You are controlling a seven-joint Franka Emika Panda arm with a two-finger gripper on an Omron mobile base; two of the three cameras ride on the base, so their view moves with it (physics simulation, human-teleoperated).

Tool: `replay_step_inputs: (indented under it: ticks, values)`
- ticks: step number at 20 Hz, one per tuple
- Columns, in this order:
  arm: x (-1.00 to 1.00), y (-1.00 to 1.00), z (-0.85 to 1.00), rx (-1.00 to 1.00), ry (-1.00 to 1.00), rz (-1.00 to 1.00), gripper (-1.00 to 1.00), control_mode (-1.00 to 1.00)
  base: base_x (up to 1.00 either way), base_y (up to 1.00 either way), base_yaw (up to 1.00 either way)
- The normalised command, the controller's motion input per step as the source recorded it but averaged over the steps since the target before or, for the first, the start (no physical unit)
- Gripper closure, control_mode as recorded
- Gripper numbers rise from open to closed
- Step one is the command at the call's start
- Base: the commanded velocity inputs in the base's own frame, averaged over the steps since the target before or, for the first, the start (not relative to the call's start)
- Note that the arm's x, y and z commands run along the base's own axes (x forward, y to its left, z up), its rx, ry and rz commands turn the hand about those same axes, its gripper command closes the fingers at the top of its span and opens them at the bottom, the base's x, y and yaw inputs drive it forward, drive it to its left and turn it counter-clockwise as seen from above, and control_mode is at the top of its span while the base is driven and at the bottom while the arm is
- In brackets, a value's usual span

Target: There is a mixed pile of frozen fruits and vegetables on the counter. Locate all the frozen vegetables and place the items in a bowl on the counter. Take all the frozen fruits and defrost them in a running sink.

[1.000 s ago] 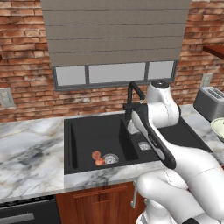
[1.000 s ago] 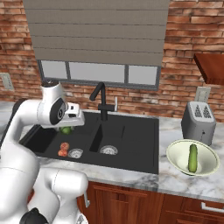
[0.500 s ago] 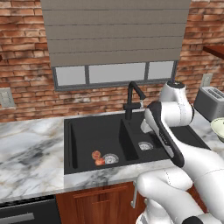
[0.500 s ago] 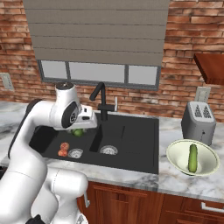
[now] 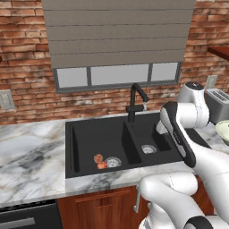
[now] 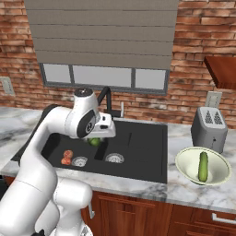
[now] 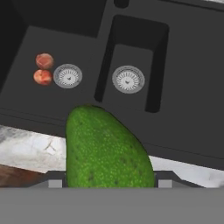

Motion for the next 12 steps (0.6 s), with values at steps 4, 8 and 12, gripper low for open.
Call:
replay_step_inputs:
  ticks: [4, 8, 12]
  values:
    - [0.00, -0.45, 0.02, 0.00, 0.00, -0.05, 1.00, -1.00, 0.00, 0.00, 0.00]
    - [0.00, -0.45, 0.00, 0.00, 0.00, -0.05, 1.00, -1.00, 0.00, 0.00, 0.00]
    - [0.00, -0.44, 0.02, 0.00, 0.00, -0.06, 1.00, -1.00, 0.00, 0.00, 0.00]
